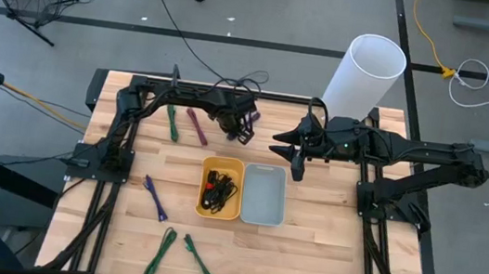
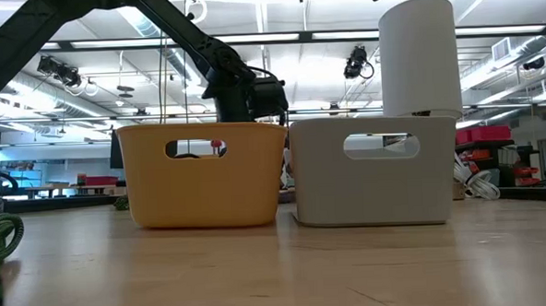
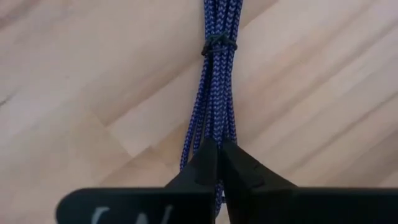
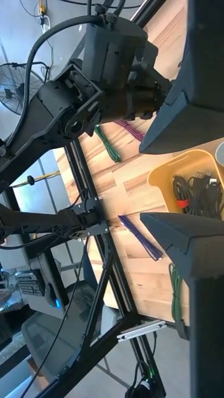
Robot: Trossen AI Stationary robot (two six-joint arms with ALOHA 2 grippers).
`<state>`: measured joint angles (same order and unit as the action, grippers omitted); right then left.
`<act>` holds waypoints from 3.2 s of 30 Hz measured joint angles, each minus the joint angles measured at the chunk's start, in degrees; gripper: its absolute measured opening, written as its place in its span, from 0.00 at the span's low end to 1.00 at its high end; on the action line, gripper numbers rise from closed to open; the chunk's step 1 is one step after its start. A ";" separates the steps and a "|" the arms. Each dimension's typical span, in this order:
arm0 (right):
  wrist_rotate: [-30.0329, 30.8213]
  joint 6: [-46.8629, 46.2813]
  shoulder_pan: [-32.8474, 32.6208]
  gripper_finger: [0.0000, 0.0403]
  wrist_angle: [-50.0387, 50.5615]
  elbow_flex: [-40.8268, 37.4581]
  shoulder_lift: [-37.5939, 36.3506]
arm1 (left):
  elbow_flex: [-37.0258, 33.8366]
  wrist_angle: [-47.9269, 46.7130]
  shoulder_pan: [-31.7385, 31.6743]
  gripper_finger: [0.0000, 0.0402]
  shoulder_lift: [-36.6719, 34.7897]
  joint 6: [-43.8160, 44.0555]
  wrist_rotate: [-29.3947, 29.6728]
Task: Pick & Place USB Port
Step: Put the black violet charger cable into the gray bin
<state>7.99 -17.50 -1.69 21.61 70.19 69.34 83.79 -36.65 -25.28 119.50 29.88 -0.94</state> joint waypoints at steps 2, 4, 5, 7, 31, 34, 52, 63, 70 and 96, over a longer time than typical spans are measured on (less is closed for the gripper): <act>0.02 0.01 0.00 0.40 0.00 0.02 0.00 | 0.00 -0.66 0.10 0.02 -0.33 0.70 -0.66; 0.04 0.01 0.01 0.40 0.00 0.01 0.00 | 0.25 -1.27 0.38 0.01 -0.76 0.92 -2.22; 0.05 0.02 0.01 0.40 0.00 0.00 0.00 | 0.73 -2.05 0.78 0.01 -1.05 0.89 -2.28; 0.11 0.02 0.02 0.40 0.07 0.02 0.00 | 1.97 -2.63 1.46 0.01 -2.38 0.59 -2.26; 0.57 -3.02 3.31 0.40 -2.99 0.00 0.00 | 5.84 2.63 10.72 0.01 -40.92 -5.11 6.50; 0.36 -3.02 3.52 0.40 -4.81 0.00 0.00 | 5.84 3.86 14.09 0.01 -43.30 -8.07 7.50; -6.86 -4.09 3.48 0.40 -15.42 0.00 0.00 | 5.77 6.08 31.29 0.01 -43.16 -12.57 20.66; -7.54 -4.09 3.45 0.42 -26.28 0.00 0.24 | 5.77 11.34 31.93 0.01 -39.77 -12.61 17.77; -7.62 -3.61 3.44 0.42 -30.15 0.02 1.83 | 5.77 14.21 32.00 0.01 -38.20 -12.67 16.20; -9.33 -4.50 3.37 0.06 -26.41 0.02 2.56 | 5.77 12.41 31.85 0.23 -38.93 -17.09 15.23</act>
<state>-1.34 -22.00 1.67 -4.81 70.22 71.90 89.56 -24.24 6.57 80.57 12.80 14.29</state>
